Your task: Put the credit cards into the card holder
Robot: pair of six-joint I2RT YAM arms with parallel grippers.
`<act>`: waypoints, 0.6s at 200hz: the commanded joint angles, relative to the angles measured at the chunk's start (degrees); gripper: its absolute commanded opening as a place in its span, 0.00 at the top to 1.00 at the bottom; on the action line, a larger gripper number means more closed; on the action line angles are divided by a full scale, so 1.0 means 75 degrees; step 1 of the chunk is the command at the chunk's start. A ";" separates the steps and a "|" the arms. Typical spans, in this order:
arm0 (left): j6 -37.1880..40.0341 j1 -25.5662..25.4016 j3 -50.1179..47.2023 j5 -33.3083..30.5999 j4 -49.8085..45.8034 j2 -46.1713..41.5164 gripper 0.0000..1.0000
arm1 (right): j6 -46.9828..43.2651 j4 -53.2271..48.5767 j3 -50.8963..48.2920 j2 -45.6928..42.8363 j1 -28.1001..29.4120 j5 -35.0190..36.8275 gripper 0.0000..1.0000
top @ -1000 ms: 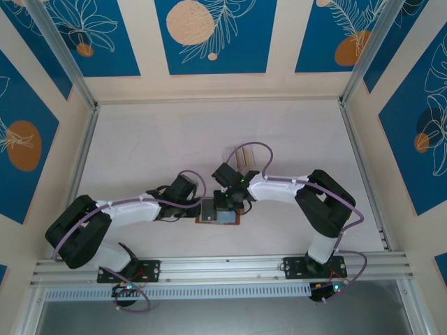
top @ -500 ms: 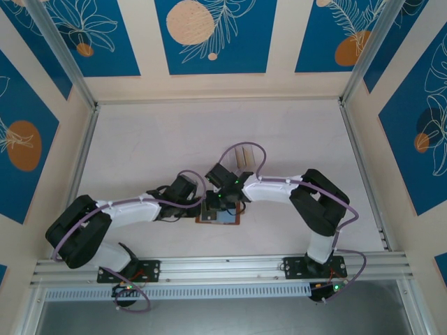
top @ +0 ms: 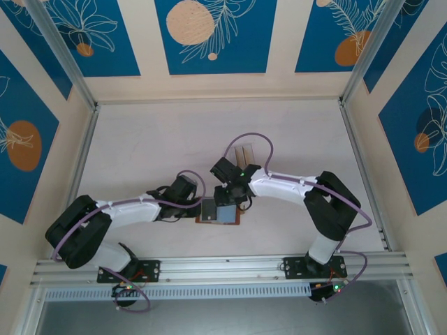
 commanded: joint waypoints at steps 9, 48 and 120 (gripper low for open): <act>-0.0056 -0.0124 -0.0494 -0.0236 0.0040 0.0831 0.86 | -0.0246 -0.0479 0.0242 0.0378 0.0052 0.0508 0.61; -0.0045 -0.0114 -0.0489 -0.0257 -0.0003 0.0819 0.86 | -0.0129 -0.0680 0.0287 0.0796 0.0274 0.0934 0.62; -0.0044 -0.0124 -0.0482 -0.0245 -0.0016 0.0807 0.86 | 0.0431 -0.0850 0.0149 0.1300 0.0688 0.1411 0.76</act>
